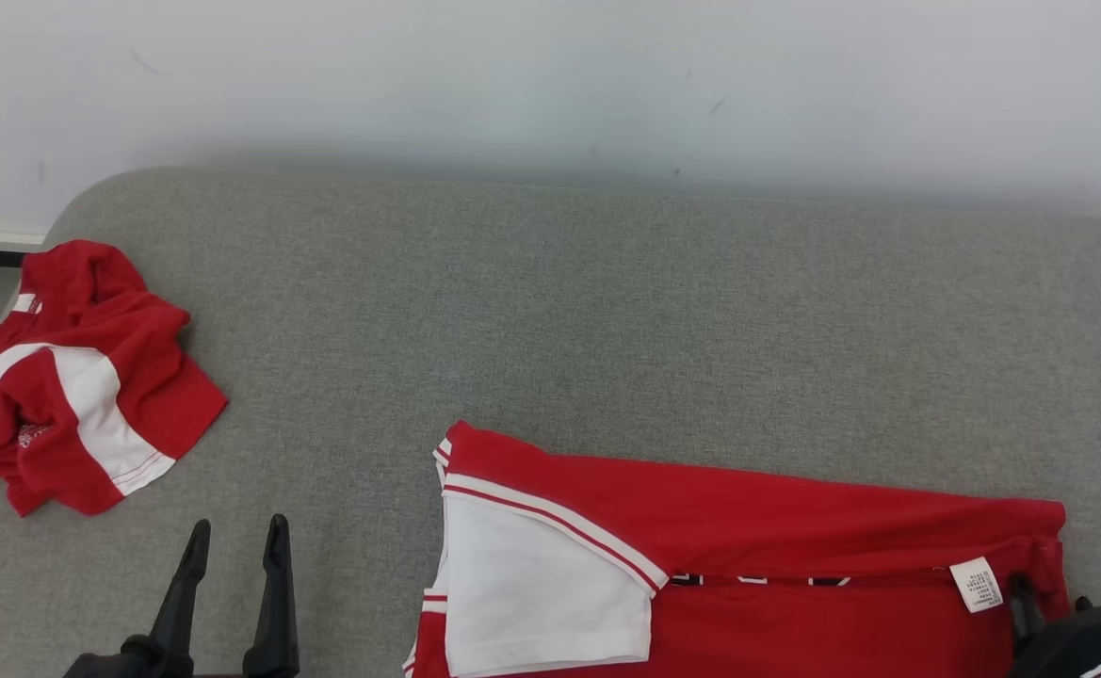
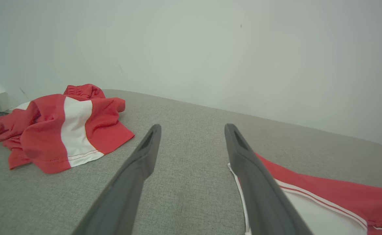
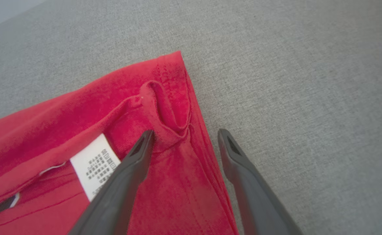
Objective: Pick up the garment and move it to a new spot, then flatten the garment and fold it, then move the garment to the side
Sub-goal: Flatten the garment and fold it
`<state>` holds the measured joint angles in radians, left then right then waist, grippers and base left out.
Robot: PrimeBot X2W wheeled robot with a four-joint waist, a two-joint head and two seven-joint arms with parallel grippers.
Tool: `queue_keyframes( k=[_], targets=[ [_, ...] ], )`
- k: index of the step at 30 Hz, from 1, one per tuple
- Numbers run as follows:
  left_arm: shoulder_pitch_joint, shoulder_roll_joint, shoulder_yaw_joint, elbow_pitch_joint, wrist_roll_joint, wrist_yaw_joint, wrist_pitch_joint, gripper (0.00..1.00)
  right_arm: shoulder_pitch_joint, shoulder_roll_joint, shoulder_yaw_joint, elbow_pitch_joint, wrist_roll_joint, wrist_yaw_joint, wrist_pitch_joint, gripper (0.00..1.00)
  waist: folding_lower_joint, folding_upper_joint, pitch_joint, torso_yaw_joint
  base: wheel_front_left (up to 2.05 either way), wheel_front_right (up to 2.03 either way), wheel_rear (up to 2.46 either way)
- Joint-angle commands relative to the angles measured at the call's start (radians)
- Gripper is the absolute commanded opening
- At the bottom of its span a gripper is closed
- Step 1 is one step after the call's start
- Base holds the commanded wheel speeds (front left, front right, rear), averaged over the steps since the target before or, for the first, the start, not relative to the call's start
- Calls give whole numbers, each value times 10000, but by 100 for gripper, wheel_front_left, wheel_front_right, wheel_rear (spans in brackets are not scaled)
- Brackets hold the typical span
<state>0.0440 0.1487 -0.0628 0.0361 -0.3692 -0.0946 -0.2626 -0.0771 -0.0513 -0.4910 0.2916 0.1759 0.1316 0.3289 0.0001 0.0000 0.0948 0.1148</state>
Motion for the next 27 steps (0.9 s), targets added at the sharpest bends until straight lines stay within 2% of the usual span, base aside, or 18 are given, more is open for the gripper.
queue_keyframes(
  k=[1, 9, 13, 14, 15, 16, 22, 23, 24, 27],
  targets=[
    [-69, -49, 34, 43, 69, -32, -20, 100, -116, 13, -29, 140, -52, -20, -74, 100, -1, 0, 46, 46, 0, 0, 0],
    [-121, -156, 53, 286, 252, -197, -21, 100, -509, 25, -420, 1497, -451, -22, -152, 100, -1, 0, 133, 205, 0, 0, 0],
    [-147, -178, 53, 390, 257, -265, -22, 100, -723, -108, -302, 2222, -633, -23, -116, 100, -1, 0, 158, 235, 0, 0, 0],
    [-152, -174, 57, 414, 262, -280, -21, 100, -793, -162, -252, 2402, -631, -23, -137, 40, -1, 0, 157, 236, 0, 0, 0],
    [-156, -172, 58, 435, 260, -284, -21, 100, -834, -233, -188, 2560, -615, -23, -170, 14, -1, 0, 155, 236, 0, 0, 0],
    [-155, -169, 58, 457, 254, -271, -21, 100, -867, -330, -116, 2723, -611, -23, -232, 0, -1, 0, 151, 233, 0, 0, 0],
    [-59, -135, 8, 550, 148, -312, -23, 100, -1201, -983, -182, 3690, -506, -73, -876, 0, -1, 0, 123, 164, 0, 0, 0],
    [-55, -125, 9, 555, 131, -317, -21, 100, -1292, -1196, -254, 3890, -444, -74, -1033, 0, -1, 0, 132, 146, 0, 0, 0],
    [-72, -118, 0, 565, 110, -326, -21, 100, -1566, -1807, -373, 4470, -200, -99, -1425, 0, -1, 0, 172, 111, 0, 0, 0],
    [-144, -124, -21, 581, 92, -338, -21, 100, -2096, -2658, -210, 5572, 322, -79, -2117, 0, -1, 0, 249, 46, 0, 0, 0]
  ],
)
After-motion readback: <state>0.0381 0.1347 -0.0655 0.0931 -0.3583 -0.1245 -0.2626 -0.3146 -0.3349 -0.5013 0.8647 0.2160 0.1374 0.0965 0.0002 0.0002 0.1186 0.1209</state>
